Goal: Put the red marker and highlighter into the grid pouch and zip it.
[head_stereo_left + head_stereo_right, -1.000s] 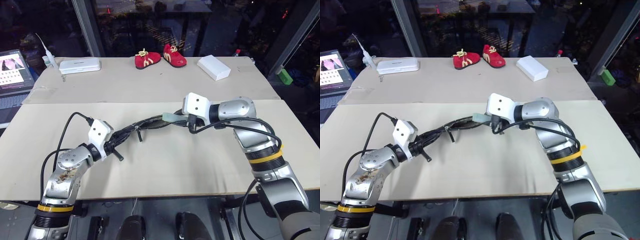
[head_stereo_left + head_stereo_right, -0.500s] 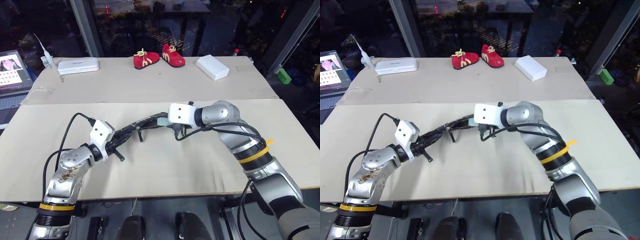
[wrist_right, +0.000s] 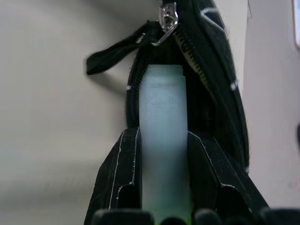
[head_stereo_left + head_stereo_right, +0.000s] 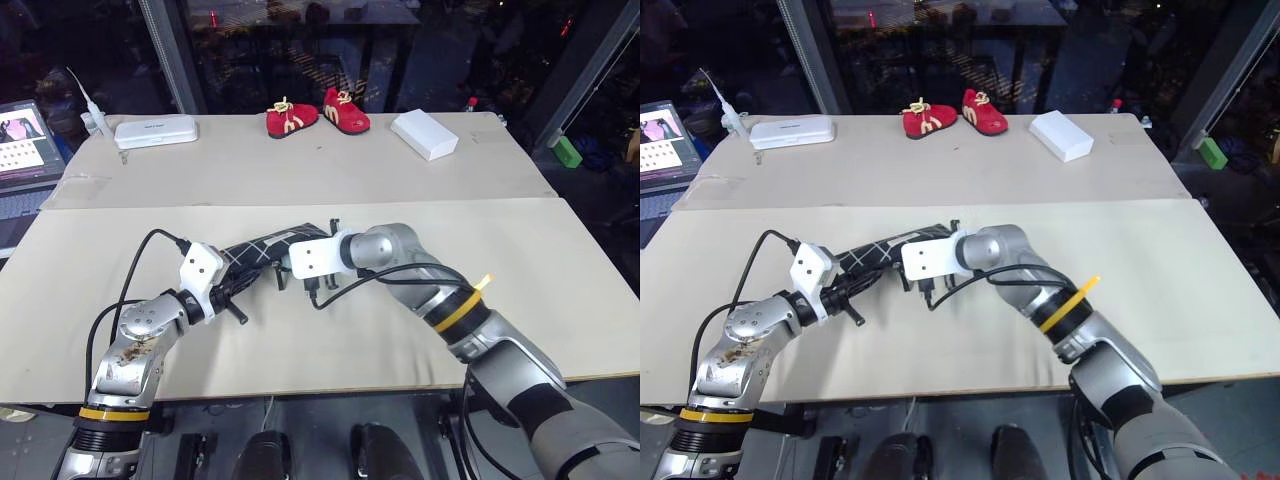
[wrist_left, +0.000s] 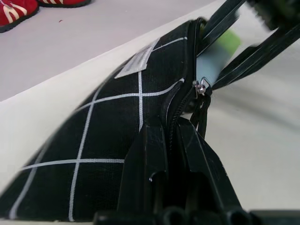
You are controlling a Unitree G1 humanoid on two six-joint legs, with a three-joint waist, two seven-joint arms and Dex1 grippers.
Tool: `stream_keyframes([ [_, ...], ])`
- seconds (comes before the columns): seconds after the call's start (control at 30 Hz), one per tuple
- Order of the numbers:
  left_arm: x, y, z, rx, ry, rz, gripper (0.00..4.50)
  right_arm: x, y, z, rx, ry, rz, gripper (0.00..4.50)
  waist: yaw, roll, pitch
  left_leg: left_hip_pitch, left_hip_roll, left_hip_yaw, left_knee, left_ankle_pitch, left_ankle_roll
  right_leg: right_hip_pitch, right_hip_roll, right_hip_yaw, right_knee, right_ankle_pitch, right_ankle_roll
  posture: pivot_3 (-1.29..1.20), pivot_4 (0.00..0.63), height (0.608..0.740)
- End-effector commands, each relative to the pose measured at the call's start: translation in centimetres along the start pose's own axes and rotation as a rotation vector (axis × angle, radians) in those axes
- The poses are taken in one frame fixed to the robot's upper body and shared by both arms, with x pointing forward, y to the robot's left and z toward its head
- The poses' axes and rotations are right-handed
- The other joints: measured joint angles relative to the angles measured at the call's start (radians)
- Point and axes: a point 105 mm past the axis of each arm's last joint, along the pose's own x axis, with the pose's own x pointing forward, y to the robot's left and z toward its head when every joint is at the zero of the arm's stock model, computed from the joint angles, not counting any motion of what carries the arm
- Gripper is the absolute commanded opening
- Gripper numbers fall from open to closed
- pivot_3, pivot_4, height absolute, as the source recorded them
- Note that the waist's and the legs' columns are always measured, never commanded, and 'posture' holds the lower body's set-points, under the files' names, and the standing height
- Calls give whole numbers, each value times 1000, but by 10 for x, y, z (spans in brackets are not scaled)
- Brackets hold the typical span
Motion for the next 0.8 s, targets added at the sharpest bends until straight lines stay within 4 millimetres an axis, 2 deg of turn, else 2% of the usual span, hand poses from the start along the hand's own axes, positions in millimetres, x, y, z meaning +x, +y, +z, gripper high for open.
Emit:
stream_keyframes([
  [0.03,-1,0,15,46,-56,-5,0,3,-16,15,-52,-53,-79,997,2,0,0,0,0,0,0,0,0,0,0,0,0,0,0,0,150,740],
  [0.2,-2,-2,14,42,-54,-4,0,3,-20,49,-149,-242,-138,997,0,0,0,0,0,0,0,0,0,0,0,0,-1,0,0,0,150,740],
  [0.33,-2,-2,14,39,-55,-5,0,1,-10,57,-153,-313,-94,997,0,0,0,0,0,0,0,0,0,0,0,0,0,0,0,0,150,740],
  [0.43,-1,-3,14,37,-56,-9,0,-4,-8,57,-181,-344,-88,997,1,0,0,0,0,-1,0,0,0,0,0,0,0,0,0,0,150,740],
  [0.6,0,-3,14,34,-60,-18,0,-4,1,47,-303,-318,-61,997,0,0,0,0,0,0,0,0,0,0,0,0,0,0,0,0,150,740],
  [0.8,1,-4,14,31,-59,-23,0,-1,10,23,-469,-214,-5,997,-5,0,0,0,0,0,0,0,0,0,0,0,0,0,0,0,150,740],
])
